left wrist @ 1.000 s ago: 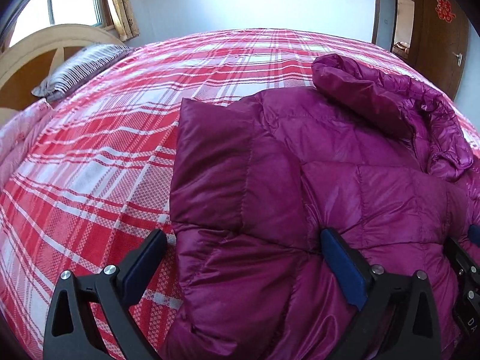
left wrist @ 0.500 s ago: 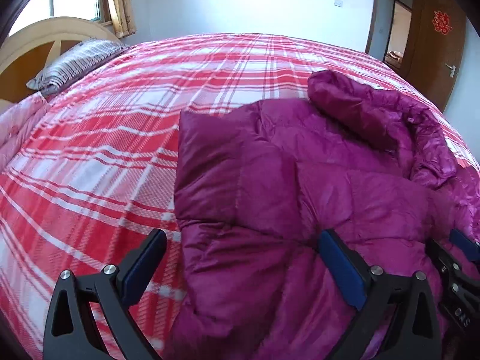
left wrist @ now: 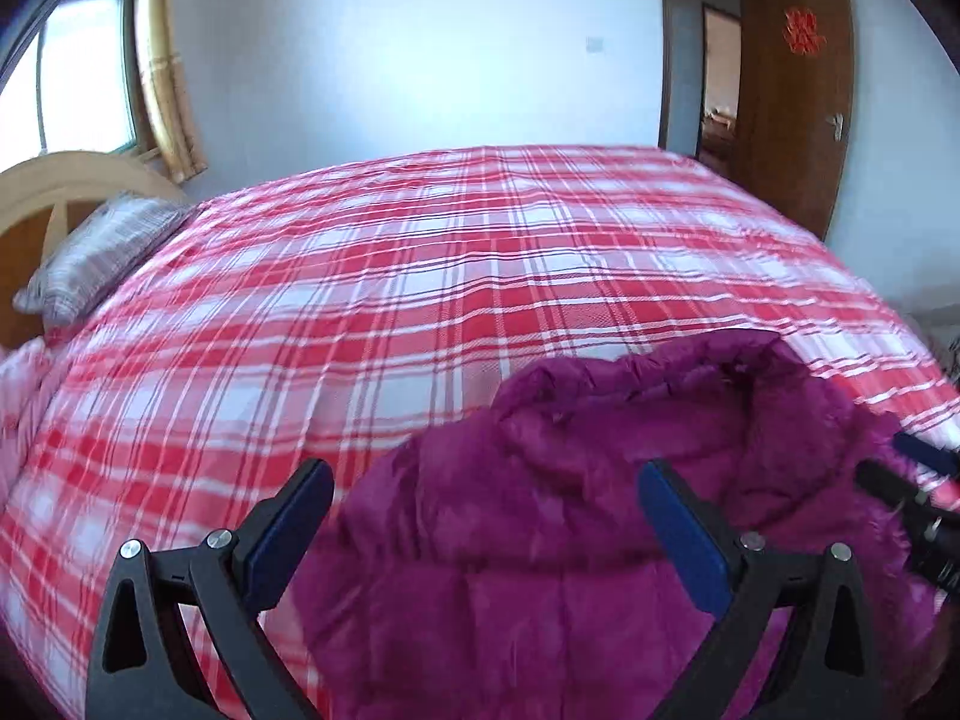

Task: Fold large clothes
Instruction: 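Grasp the coat hem with the left tool while the right tool grasps it too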

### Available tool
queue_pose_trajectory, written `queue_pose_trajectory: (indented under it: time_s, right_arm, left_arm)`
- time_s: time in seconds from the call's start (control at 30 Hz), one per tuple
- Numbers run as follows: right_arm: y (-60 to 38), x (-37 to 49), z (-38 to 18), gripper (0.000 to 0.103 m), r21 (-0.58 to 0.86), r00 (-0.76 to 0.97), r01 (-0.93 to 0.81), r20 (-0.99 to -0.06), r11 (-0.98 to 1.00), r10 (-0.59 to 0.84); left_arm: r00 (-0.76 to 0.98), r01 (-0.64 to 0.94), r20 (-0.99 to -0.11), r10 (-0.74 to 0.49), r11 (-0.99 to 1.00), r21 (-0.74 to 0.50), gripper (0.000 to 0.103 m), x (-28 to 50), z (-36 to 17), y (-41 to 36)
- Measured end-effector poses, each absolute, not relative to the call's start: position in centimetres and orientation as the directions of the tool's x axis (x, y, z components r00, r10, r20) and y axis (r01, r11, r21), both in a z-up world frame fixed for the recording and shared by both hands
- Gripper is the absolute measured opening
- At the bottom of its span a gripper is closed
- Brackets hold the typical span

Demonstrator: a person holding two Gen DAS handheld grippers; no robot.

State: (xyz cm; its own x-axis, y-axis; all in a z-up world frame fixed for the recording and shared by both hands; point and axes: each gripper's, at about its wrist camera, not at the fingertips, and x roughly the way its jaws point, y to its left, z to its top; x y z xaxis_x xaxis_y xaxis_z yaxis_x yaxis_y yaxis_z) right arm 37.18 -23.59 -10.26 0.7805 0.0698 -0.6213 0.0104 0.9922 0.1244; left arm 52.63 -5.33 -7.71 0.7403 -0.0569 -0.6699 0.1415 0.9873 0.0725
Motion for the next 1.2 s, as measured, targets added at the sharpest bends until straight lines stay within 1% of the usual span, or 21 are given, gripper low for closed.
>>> queue_pose_trajectory:
  time_s: [0.1,0.2,0.3,0.33,0.37,0.4,0.43,0.47,0.5,0.53,0.6,0.67,0.8,0.87,0.97,1.07,1.13,1.2]
  right_arm:
    - [-24.7,39.4,-10.2,0.068,0.093,0.758,0.028,-0.652,0.995,0.039]
    - [-25.6,42.5,-10.4,0.064,0.054,0.732,0.036,-0.682,0.998,0.011]
    - [-25.9,45.4,-10.8,0.057,0.040,0.699,0.005,-0.715,0.999,0.025]
    - [-25.8,45.8,-10.8,0.052,0.026,0.695,-0.005,-0.719,1.000,0.022]
    - [-25.5,46.3,-10.9,0.043,-0.003,0.694,-0.017,-0.720,1.000,0.010]
    - [-25.3,46.8,-11.0,0.037,-0.024,0.692,-0.028,-0.722,0.999,0.002]
    - [-25.0,47.2,-11.1,0.027,-0.042,0.691,-0.043,-0.723,0.998,-0.001]
    - [-24.7,47.4,-11.0,0.020,-0.059,0.695,-0.060,-0.719,0.996,0.000]
    - [-24.5,47.5,-11.0,0.018,-0.066,0.698,-0.066,-0.716,0.996,-0.001]
    - [-24.3,47.6,-11.1,0.014,-0.075,0.699,-0.075,-0.716,0.994,-0.001]
    - [-24.0,47.4,-10.9,0.012,-0.104,0.708,-0.087,-0.706,0.991,-0.012]
    - [-24.2,47.1,-10.7,0.010,-0.096,0.716,-0.097,-0.699,0.991,0.003]
    - [-24.3,45.5,-10.5,0.010,-0.099,0.741,-0.120,-0.671,0.988,0.023]
    - [-24.5,44.9,-10.8,0.009,-0.113,0.750,-0.126,-0.661,0.986,0.019]
    - [-24.8,44.6,-12.0,0.008,-0.119,0.741,-0.125,-0.672,0.985,0.013]
    - [-24.9,44.4,-13.2,0.008,-0.135,0.733,-0.129,-0.680,0.982,0.003]
    - [-25.1,44.3,-13.7,0.008,-0.141,0.733,-0.124,-0.680,0.982,-0.005]
    - [-25.3,44.4,-14.0,0.008,-0.132,0.735,-0.115,-0.678,0.985,-0.005]
  left_arm:
    - [0.729,0.176,-0.685,-0.013,0.970,0.170,0.102,54.7,-9.3,-6.9]
    - [0.730,0.188,-0.683,0.023,0.954,0.233,0.102,56.5,-10.4,-7.4]
    - [0.749,0.200,-0.663,0.000,0.953,0.226,0.100,57.2,-10.4,-7.1]
    - [0.752,0.217,-0.659,-0.020,0.951,0.219,0.097,57.2,-10.4,-7.1]
    - [0.752,0.234,-0.659,-0.033,0.947,0.219,0.085,57.1,-10.4,-7.2]
    - [0.744,0.262,-0.666,-0.048,0.939,0.225,0.073,57.1,-10.5,-7.4]
    - [0.735,0.284,-0.676,-0.058,0.931,0.228,0.068,57.2,-10.7,-7.7]
    - [0.727,0.303,-0.683,-0.071,0.925,0.227,0.054,57.2,-10.9,-7.8]
    - [0.716,0.324,-0.693,-0.085,0.920,0.222,0.036,57.2,-11.1,-7.9]
    - [0.704,0.335,-0.704,-0.093,0.918,0.214,0.029,57.2,-11.3,-7.9]
    - [0.692,0.346,-0.712,-0.123,0.921,0.178,0.015,57.2,-11.3,-7.5]
    - [0.691,0.361,-0.706,-0.155,0.920,0.152,0.009,56.8,-11.2,-7.1]
    - [0.674,0.406,-0.709,-0.207,0.906,0.122,0.007,55.4,-11.2,-6.7]
    - [0.665,0.427,-0.715,-0.215,0.895,0.128,0.007,54.6,-11.5,-6.8]
    - [0.659,0.452,-0.716,-0.231,0.882,0.131,0.007,53.4,-11.5,-6.8]
    - [0.705,0.425,-0.669,-0.236,0.896,0.131,0.007,52.4,-9.8,-6.3]
    - [0.726,0.431,-0.621,-0.296,0.899,0.076,0.007,51.9,-7.5,-5.9]
    - [0.755,0.416,-0.583,-0.300,0.906,0.073,0.007,52.2,-5.8,-6.0]
